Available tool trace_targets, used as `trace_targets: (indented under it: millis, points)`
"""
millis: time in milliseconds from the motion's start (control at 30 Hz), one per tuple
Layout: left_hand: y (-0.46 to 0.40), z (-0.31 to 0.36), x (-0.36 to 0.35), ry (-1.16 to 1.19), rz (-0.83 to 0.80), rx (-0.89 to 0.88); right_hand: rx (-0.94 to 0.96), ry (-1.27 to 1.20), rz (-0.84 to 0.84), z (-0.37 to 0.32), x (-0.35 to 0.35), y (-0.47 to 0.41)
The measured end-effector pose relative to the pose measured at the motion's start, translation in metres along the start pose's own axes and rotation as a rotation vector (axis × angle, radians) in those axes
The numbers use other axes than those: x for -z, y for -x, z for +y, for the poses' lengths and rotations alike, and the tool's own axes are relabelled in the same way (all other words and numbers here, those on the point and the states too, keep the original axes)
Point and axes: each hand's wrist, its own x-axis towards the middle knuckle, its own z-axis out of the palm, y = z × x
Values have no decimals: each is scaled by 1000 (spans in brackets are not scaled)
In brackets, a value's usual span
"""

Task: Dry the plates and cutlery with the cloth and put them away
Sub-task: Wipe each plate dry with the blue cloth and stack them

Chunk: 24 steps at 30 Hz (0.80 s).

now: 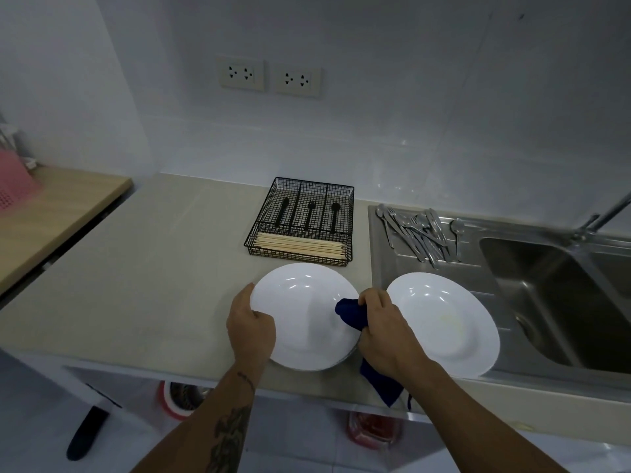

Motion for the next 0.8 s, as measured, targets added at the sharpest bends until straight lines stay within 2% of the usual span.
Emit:
trace_targets:
  millis: [133, 300, 533, 667, 800]
  points:
    - [1, -4, -2, -58, -54, -64, -23, -35, 10, 5, 5, 1]
    - [0, 7, -16, -176, -76, -337, -109, -59, 72, 28, 21, 6]
    - [40, 49, -90, -224, -397, -527, -195, -25, 171, 75, 54, 18]
    - [63, 52, -135, -322, -560, -562, -229, -16, 197, 106, 66, 27]
    - [75, 58, -170, -486, -528, -454, -258, -25, 179, 139, 76, 34]
